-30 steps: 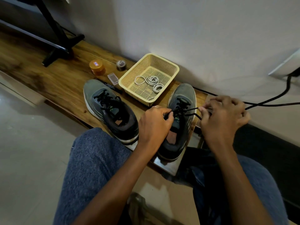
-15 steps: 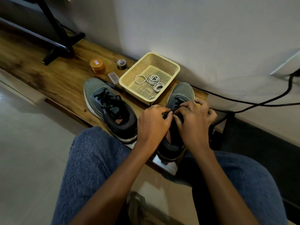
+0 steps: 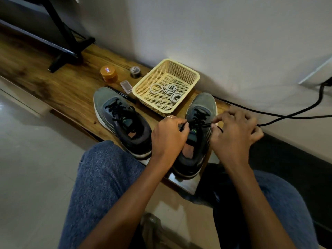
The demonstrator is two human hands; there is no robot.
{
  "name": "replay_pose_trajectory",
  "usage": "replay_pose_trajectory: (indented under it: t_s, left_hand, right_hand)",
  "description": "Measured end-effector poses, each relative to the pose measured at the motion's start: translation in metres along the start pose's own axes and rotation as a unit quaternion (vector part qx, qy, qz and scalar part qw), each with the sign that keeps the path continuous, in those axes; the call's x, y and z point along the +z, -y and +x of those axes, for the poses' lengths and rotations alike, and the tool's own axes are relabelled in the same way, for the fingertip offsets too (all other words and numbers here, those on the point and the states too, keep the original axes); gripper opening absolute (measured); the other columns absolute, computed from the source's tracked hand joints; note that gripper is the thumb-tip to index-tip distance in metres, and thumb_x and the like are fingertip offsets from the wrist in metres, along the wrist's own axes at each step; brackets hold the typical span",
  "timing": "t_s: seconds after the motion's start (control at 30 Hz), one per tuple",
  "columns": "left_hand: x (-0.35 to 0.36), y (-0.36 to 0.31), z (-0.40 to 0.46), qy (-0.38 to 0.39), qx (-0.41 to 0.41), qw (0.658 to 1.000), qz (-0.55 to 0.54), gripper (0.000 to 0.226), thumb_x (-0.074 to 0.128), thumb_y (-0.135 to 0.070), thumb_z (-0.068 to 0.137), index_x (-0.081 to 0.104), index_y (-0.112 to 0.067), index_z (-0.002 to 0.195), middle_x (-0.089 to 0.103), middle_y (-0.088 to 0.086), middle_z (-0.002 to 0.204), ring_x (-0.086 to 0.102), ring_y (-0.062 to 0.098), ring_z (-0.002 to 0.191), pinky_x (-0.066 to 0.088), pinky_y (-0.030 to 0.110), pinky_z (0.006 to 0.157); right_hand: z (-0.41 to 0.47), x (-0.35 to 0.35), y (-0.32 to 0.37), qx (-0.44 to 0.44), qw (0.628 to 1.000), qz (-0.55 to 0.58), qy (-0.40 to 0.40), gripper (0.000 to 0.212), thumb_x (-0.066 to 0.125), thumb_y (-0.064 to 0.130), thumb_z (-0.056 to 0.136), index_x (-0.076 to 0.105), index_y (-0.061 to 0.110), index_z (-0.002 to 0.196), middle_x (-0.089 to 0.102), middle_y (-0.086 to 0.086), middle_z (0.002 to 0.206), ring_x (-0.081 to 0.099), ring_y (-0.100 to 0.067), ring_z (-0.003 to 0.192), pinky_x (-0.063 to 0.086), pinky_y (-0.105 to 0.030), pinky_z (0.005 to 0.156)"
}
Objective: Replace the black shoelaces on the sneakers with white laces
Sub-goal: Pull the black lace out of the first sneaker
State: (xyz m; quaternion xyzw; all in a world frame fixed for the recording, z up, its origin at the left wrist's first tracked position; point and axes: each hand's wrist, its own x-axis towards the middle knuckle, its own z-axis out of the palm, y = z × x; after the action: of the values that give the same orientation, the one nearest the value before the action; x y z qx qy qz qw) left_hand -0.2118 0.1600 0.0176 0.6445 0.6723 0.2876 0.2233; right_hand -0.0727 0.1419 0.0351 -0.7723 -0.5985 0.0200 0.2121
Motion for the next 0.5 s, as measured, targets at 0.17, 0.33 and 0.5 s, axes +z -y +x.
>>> replay_pose_trajectory:
  t_s: [0.17,0.33,0.5]
  left_hand:
    - [0.000,-0.002,-0.001,0.007,0.011,1.000,0.001,0.023,0.062,-0.035,0.090,0.073,-0.026,0.107,0.070,-0.008,0.106,0.065,0.012,0.094,0.053,0.029,0.073]
    - [-0.001,-0.002,-0.002,-0.002,0.006,1.000,-0.001,0.022,0.064,-0.035,0.089,0.074,-0.026,0.106,0.071,-0.008,0.105,0.065,0.012,0.095,0.048,0.023,0.071]
    - [-0.007,0.001,0.003,-0.013,-0.029,0.999,-0.016,0.019,0.064,-0.033,0.089,0.074,-0.025,0.103,0.072,-0.006,0.101,0.066,0.015,0.090,0.053,0.029,0.073]
  right_hand:
    - [-0.005,0.013,0.013,-0.089,0.995,-0.021,0.033,0.025,0.068,0.032,0.082,0.068,0.023,0.105,0.056,0.000,0.125,0.030,-0.029,0.130,0.016,-0.044,0.097]
    - [-0.006,0.024,0.017,-0.084,0.995,-0.028,0.050,0.017,0.062,0.028,0.088,0.071,0.018,0.098,0.062,0.000,0.118,0.034,-0.029,0.128,0.014,-0.039,0.092]
    - [-0.005,0.007,0.008,-0.050,0.999,0.016,0.013,0.004,0.065,0.022,0.085,0.067,0.022,0.089,0.061,0.004,0.112,0.036,-0.025,0.119,0.018,-0.038,0.090]
